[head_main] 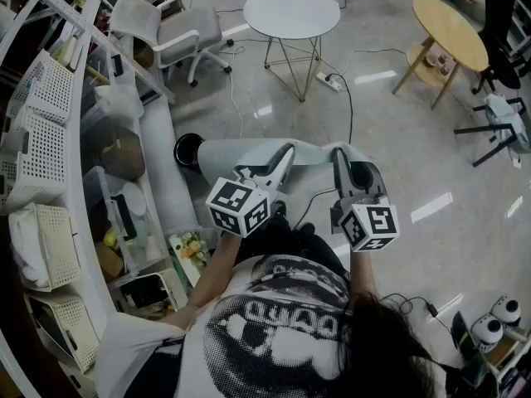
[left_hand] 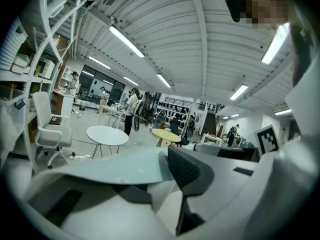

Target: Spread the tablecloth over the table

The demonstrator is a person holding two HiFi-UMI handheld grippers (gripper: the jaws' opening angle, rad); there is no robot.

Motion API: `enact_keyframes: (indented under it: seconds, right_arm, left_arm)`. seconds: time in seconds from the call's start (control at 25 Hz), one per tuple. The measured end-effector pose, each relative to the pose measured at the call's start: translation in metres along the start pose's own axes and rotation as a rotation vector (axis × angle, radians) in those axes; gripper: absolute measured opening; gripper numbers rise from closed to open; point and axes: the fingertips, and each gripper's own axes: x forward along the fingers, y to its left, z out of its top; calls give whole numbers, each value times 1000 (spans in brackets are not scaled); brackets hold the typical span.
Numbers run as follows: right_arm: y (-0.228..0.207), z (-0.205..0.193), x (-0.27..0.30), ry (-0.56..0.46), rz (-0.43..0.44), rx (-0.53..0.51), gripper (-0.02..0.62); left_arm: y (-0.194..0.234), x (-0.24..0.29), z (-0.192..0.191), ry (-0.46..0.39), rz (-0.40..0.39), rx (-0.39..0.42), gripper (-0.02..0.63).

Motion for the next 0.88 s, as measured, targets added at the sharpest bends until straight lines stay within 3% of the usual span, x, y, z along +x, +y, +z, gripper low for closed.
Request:
enact_keyframes:
  seconds: [0.48,0.88]
  right_arm:
    - [-10,-6,-20,-8,52,56,75]
    - [-22,8,10,-33,75,52,74]
  left_arm:
    - [-21,-2,-10,15,24,5,94]
    - [-3,23,7,12,19,-10,94]
